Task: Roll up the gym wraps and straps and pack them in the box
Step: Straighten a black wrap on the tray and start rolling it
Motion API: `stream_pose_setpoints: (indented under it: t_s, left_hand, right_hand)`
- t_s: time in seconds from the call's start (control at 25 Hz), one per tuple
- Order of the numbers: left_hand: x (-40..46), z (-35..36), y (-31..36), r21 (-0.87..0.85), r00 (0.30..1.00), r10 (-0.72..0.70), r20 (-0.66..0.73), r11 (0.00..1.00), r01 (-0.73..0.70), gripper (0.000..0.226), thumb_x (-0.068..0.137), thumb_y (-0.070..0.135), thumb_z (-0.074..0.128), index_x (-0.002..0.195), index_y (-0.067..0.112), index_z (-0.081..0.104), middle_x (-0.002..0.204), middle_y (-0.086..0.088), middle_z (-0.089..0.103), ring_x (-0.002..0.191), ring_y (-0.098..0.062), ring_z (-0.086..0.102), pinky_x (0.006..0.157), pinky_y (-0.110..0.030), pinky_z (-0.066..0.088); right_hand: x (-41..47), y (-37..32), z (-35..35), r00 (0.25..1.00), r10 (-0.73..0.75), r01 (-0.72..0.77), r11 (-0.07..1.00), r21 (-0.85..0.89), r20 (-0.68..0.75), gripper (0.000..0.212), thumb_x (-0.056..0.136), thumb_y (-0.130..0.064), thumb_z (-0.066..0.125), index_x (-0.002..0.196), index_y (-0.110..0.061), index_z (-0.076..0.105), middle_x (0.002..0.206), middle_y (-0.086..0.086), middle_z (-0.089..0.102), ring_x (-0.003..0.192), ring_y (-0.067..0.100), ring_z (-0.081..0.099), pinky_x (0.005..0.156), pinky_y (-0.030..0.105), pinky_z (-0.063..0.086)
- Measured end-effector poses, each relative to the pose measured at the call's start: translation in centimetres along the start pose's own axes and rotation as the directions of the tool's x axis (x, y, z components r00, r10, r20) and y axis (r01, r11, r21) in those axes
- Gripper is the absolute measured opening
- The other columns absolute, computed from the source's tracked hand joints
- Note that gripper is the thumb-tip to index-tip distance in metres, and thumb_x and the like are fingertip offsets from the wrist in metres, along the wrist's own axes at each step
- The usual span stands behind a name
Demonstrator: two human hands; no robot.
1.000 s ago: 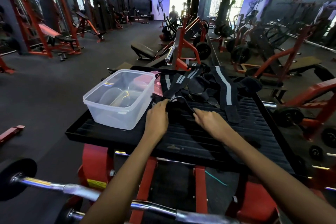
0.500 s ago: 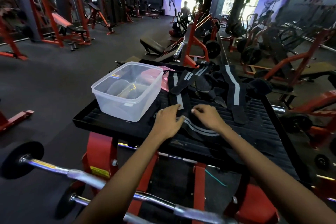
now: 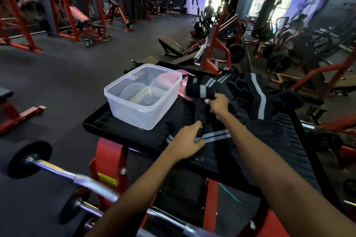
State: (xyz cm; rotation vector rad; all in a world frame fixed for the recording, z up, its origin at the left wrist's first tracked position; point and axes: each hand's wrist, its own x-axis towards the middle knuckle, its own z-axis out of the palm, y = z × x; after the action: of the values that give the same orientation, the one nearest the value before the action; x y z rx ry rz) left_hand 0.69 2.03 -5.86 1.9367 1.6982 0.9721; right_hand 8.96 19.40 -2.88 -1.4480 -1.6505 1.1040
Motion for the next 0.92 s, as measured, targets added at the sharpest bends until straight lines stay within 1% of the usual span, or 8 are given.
stream_pose_setpoints:
  t_s: [0.08,0.16,0.2,0.28,0.44,0.56,0.72,0.92]
  left_hand:
    - [-0.1,-0.3,0.0,-0.107,0.999,0.025,0.041,0.994,-0.021,0.023,0.082,0.015,0.061,0.085,0.018,0.038,0.073,-0.002,0.05,0.069,-0.014,0.048,0.064,-0.031,0.039]
    - [0.4,-0.6,-0.3,-0.082,0.999,-0.028,0.029,0.996,0.03,0.021,0.083,0.02,0.062,0.088,0.02,0.041,0.085,0.001,0.053,0.083,-0.017,0.053,0.076,-0.033,0.041]
    - [0.7,-0.5,-0.5,-0.041,0.998,-0.066,0.008,0.997,0.067,0.021,0.083,0.024,0.061,0.089,0.02,0.042,0.088,0.002,0.052,0.09,-0.02,0.053,0.082,-0.036,0.042]
    - [1.0,-0.2,-0.8,-0.003,0.993,-0.117,-0.022,0.993,0.117,0.021,0.081,0.028,0.059,0.093,0.02,0.043,0.092,0.004,0.053,0.095,-0.024,0.055,0.088,-0.042,0.044]
    - [1.4,-0.1,-0.8,0.027,0.985,-0.173,0.006,0.985,0.173,0.019,0.079,0.027,0.058,0.095,0.021,0.05,0.095,0.003,0.058,0.096,-0.025,0.058,0.09,-0.042,0.044]
    - [1.8,0.4,-0.1,0.163,0.975,-0.224,0.005,0.962,0.22,0.023,0.081,0.027,0.055,0.103,0.02,0.058,0.108,0.0,0.061,0.103,-0.023,0.057,0.093,-0.038,0.043]
    - [2.3,3.1,1.5,0.372,0.987,-0.159,-0.028,0.914,0.159,0.032,0.092,0.03,0.043,0.119,0.018,0.054,0.123,-0.003,0.053,0.116,-0.024,0.047,0.096,-0.039,0.037]
    - [2.5,5.0,-0.3,0.381,0.986,-0.133,0.096,0.92,0.087,0.053,0.094,0.046,0.04,0.142,0.025,0.036,0.151,-0.001,0.034,0.139,-0.018,0.03,0.115,-0.038,0.025]
  right_hand:
    - [-0.2,-0.9,-0.4,0.964,0.089,-0.109,0.992,0.066,0.25,0.023,0.092,-0.012,0.058,0.108,0.003,0.059,0.097,0.018,0.066,0.066,0.02,0.068,0.057,0.034,0.058]
    - [-1.0,-1.6,-1.2,0.893,0.18,-0.033,0.94,-0.341,0.411,0.042,0.092,-0.037,0.056,0.098,0.003,0.059,0.081,0.012,0.064,0.062,0.019,0.065,0.054,0.03,0.055]
    - [-1.4,-1.6,-1.8,0.9,0.177,0.079,0.833,-0.548,0.399,0.053,0.09,-0.049,0.052,0.094,0.003,0.062,0.078,0.012,0.064,0.065,0.021,0.062,0.059,0.03,0.052]
    - [-2.5,-1.0,-3.3,0.914,0.109,0.234,0.644,-0.728,0.39,0.065,0.09,-0.06,0.042,0.088,0.0,0.066,0.079,0.013,0.063,0.072,0.025,0.059,0.069,0.032,0.045]
    - [-6.0,0.9,-7.1,0.892,-0.026,0.398,0.521,-0.755,0.452,0.057,0.092,-0.057,0.04,0.057,-0.013,0.043,0.059,0.005,0.044,0.061,0.022,0.046,0.06,0.033,0.034]
    - [-7.5,1.8,-9.1,0.922,-0.009,0.35,0.442,-0.826,0.386,0.054,0.094,-0.049,0.046,0.056,-0.012,0.037,0.06,0.004,0.042,0.067,0.025,0.048,0.065,0.032,0.038]
    - [-9.4,4.7,-9.7,0.952,0.094,0.217,0.466,-0.858,0.292,0.043,0.092,-0.047,0.05,0.081,-0.006,0.058,0.089,0.012,0.06,0.085,0.03,0.059,0.069,0.032,0.042]
    - [-5.2,3.9,-12.5,0.985,-0.169,0.111,0.806,-0.582,-0.046,0.036,0.083,-0.035,0.066,0.105,-0.008,0.058,0.106,0.011,0.057,0.1,0.028,0.057,0.078,0.034,0.044]
